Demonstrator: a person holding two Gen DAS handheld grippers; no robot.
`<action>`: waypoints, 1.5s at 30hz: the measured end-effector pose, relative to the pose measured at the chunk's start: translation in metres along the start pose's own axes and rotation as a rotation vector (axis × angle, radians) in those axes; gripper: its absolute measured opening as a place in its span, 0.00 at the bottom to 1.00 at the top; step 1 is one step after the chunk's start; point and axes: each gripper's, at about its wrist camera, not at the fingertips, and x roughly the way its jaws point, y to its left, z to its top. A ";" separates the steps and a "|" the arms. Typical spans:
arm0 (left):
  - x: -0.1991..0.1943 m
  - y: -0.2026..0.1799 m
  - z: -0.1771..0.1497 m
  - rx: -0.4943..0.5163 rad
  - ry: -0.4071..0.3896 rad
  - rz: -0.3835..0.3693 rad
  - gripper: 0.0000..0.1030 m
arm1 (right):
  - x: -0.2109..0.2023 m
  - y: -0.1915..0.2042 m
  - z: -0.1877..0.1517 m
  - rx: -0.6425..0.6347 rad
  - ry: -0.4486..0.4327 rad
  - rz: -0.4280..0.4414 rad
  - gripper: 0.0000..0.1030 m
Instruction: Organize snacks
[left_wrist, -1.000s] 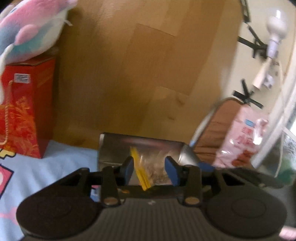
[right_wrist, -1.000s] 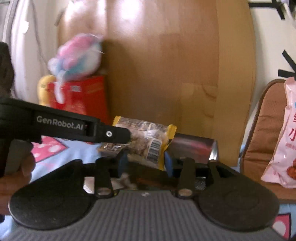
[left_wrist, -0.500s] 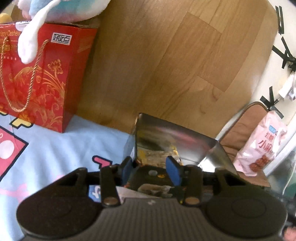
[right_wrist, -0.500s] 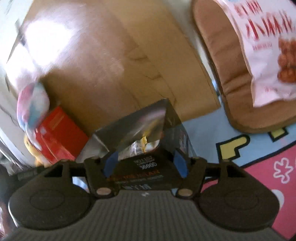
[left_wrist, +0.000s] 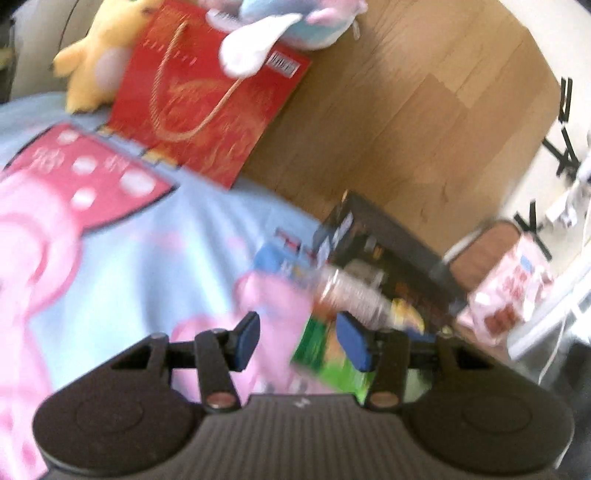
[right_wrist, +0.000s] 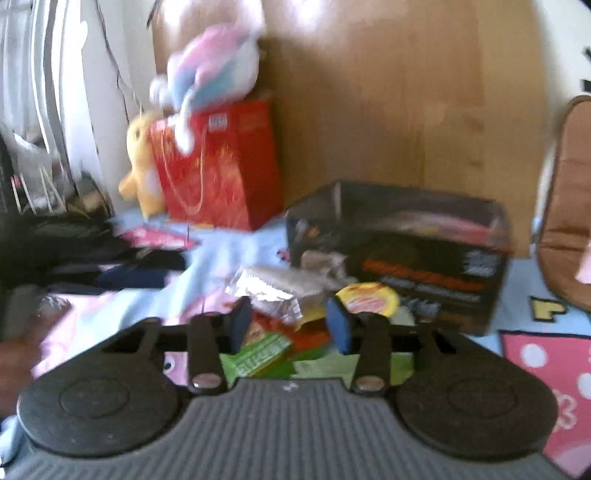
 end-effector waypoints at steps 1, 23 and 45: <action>-0.003 0.003 -0.005 -0.002 0.016 0.005 0.45 | 0.008 -0.002 0.000 0.024 0.016 -0.009 0.26; -0.019 -0.001 0.018 0.030 -0.032 -0.044 0.52 | -0.091 0.022 -0.051 0.020 -0.045 0.014 0.43; -0.025 0.001 -0.023 0.093 0.114 -0.144 0.55 | -0.130 0.004 -0.108 0.081 0.077 0.139 0.41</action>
